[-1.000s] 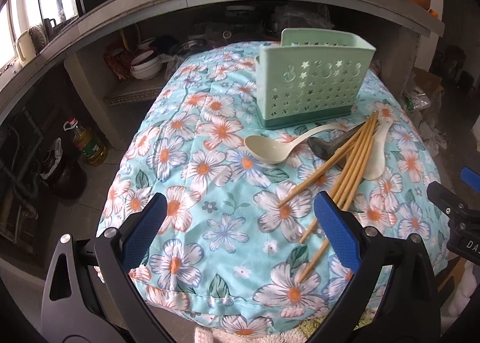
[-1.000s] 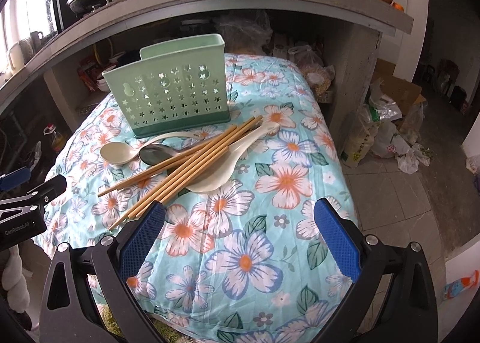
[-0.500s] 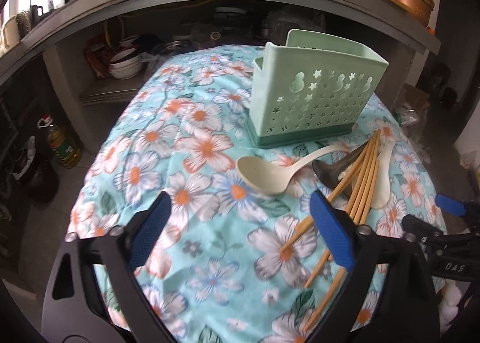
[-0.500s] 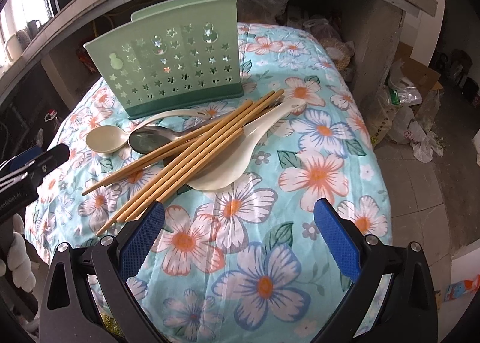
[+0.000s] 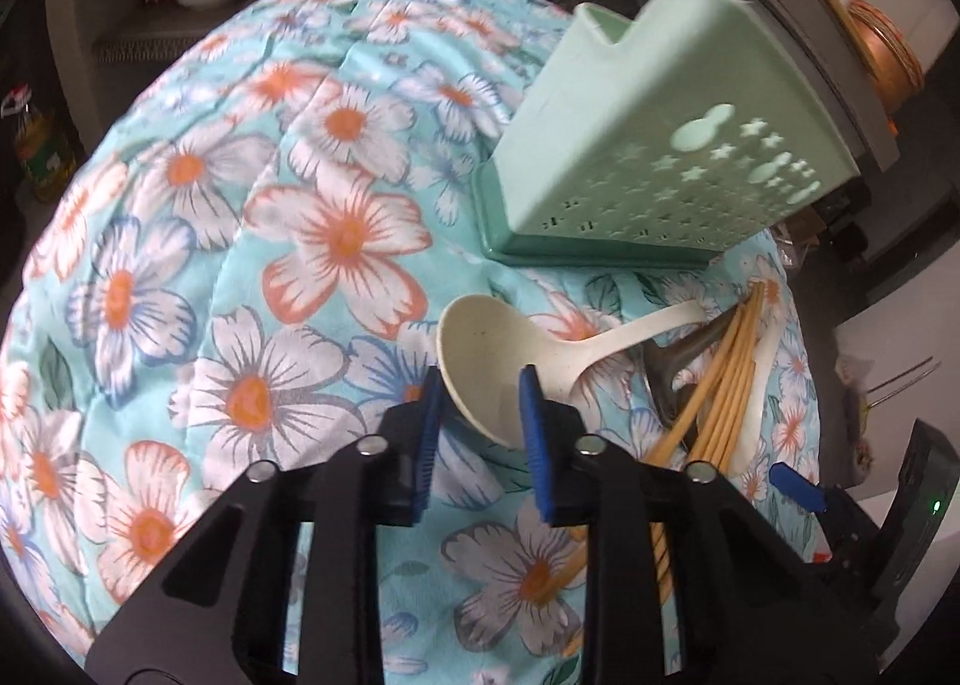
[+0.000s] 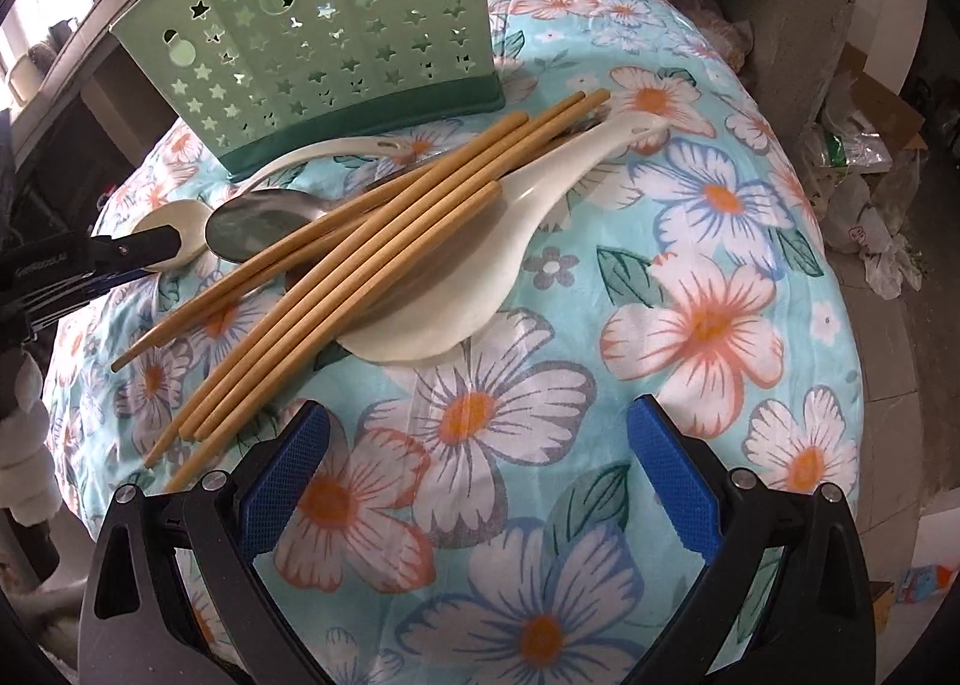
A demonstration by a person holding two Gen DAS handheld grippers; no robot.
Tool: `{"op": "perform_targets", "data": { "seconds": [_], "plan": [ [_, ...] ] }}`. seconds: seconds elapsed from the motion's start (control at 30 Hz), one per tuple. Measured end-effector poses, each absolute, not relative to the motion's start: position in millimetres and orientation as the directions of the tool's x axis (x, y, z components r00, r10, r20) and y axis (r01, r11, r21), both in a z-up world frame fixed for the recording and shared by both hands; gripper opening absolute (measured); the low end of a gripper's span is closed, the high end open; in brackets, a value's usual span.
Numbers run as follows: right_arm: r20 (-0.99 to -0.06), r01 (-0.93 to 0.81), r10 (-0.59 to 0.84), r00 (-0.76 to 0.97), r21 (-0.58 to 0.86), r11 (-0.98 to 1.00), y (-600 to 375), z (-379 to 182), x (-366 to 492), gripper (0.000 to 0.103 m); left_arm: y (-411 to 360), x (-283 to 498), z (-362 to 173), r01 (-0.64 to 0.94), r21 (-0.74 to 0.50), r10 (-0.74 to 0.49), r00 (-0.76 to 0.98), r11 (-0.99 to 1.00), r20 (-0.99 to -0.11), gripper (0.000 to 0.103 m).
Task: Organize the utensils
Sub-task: 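Reach the left gripper to the cream ladle and close on its neck, then lift the cream ladle with the left gripper while the right gripper grasps a metal spoon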
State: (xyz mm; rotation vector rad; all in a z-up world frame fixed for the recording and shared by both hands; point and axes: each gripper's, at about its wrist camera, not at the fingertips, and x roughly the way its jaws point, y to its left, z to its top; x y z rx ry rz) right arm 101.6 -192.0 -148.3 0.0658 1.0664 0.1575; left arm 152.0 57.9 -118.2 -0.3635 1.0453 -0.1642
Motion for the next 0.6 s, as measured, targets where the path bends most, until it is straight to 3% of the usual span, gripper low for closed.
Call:
{"op": "perform_targets", "data": {
  "seconds": [0.27, 0.4, 0.5, 0.6],
  "plan": [
    [-0.848, -0.137, 0.21, 0.486, 0.164, 0.977, -198, -150, 99, 0.097, 70, 156, -126, -0.101, -0.43, -0.325, 0.511, 0.897, -0.796, 0.008],
    [-0.867, -0.188, 0.167, 0.47, 0.087, 0.978, -189, -151, 99, 0.097, 76, 147, -112, -0.092, -0.392, -0.278, 0.559, 0.916, -0.781, 0.006],
    [-0.886, -0.185, 0.177, 0.429, 0.105, 0.977, -190, -146, 102, 0.096, 80, 138, -97, -0.076, -0.342, -0.231, 0.599, 0.936, -0.767, 0.005],
    [-0.867, -0.196, 0.182, 0.465, 0.099, 0.975, -190, -127, 103, 0.077, 86, 123, -84, -0.066, -0.29, -0.179, 0.65, 0.955, -0.739, 0.005]
  ]
}}
